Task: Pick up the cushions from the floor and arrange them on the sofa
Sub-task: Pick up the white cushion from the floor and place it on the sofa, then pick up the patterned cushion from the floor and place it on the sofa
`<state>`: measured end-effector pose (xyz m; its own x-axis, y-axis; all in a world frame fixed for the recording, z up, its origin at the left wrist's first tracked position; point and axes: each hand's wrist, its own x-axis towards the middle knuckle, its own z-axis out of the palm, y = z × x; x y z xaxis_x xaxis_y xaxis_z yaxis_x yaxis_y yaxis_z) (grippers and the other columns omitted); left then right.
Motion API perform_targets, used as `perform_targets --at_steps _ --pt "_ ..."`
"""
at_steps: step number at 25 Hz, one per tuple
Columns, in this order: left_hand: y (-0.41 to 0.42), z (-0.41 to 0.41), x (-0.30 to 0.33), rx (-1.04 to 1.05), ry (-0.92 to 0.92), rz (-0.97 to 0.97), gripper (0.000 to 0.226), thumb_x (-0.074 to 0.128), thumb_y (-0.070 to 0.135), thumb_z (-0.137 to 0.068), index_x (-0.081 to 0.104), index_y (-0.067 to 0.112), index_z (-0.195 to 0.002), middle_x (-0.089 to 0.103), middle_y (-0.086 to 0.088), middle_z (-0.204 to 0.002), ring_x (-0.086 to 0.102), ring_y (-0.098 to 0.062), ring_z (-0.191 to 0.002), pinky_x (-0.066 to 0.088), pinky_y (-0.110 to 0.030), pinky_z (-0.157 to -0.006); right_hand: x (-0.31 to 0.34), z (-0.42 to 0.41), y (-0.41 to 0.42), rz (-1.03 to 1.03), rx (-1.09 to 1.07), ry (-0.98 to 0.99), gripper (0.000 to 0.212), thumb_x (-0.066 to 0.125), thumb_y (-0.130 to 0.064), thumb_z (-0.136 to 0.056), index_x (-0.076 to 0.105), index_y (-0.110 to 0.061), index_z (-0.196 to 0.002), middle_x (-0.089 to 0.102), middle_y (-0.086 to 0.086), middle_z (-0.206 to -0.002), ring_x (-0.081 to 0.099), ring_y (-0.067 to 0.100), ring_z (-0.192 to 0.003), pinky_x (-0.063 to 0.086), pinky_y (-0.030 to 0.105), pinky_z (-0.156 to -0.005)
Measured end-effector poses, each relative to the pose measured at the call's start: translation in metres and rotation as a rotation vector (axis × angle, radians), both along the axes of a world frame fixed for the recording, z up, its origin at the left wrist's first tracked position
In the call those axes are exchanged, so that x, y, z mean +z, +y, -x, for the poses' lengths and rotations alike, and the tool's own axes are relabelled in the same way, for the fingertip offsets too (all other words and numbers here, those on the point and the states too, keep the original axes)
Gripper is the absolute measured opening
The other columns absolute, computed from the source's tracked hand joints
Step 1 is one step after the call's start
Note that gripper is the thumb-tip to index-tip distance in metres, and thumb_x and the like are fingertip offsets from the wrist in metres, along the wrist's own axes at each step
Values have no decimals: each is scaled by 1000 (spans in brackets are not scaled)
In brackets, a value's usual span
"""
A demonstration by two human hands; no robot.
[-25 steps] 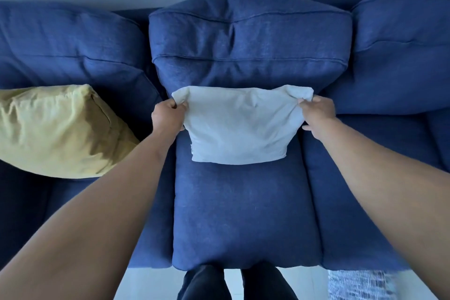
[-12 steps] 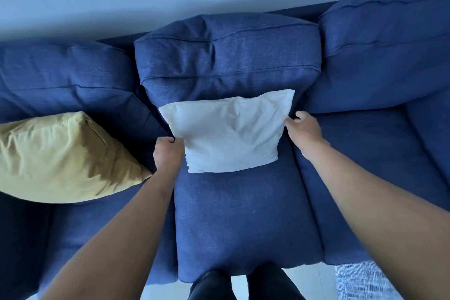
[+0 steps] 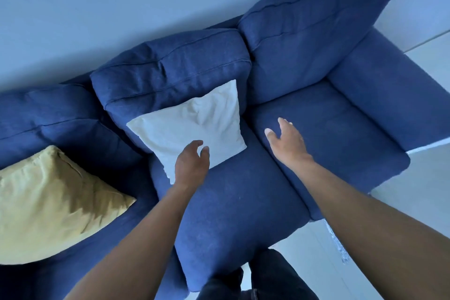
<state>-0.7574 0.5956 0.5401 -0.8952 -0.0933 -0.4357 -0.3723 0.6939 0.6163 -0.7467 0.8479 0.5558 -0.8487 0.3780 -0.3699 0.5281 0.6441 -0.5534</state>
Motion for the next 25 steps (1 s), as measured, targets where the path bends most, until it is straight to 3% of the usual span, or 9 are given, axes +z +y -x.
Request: perform_targets --at_steps 2,4,11,17,25 --pt "26 -5 13 -164 67 3 50 47 39 -109 52 19 -155 57 2 -157 57 -23 -139 43 -38 -115 0 -29 12 -56 5 21 65 46 -39 -108 30 -3 -160 24 16 -173 13 31 -162 21 49 -125" --pt "61 -20 25 -325 114 -7 53 46 39 -110 47 18 -159 50 1 -164 51 -23 -146 38 -39 -121 0 -67 34 -120 -30 36 70 45 -42 -108 22 -6 -164 15 15 -175 5 29 -164 19 49 -127" --pt "191 -87 36 -803 227 83 61 43 38 -111 32 13 -166 24 -4 -178 13 -20 -166 21 -40 -129 5 -189 129 -221 -271 54 74 50 -45 -106 25 -4 -163 15 17 -175 7 32 -163 21 56 -125" --pt "334 -198 32 -1100 269 103 63 45 37 -111 30 11 -167 23 -6 -178 12 -23 -167 19 -41 -130 5 -350 231 -224 -506 -1 68 53 -42 -105 33 -3 -157 26 21 -170 19 36 -159 26 54 -123" --pt "468 -323 21 -1410 253 151 67 48 36 -109 29 6 -166 23 -16 -177 17 -32 -165 23 -46 -129 -4 -508 317 -208 -690 -118 75 46 -48 -107 23 -4 -162 14 20 -174 7 36 -163 23 57 -124"
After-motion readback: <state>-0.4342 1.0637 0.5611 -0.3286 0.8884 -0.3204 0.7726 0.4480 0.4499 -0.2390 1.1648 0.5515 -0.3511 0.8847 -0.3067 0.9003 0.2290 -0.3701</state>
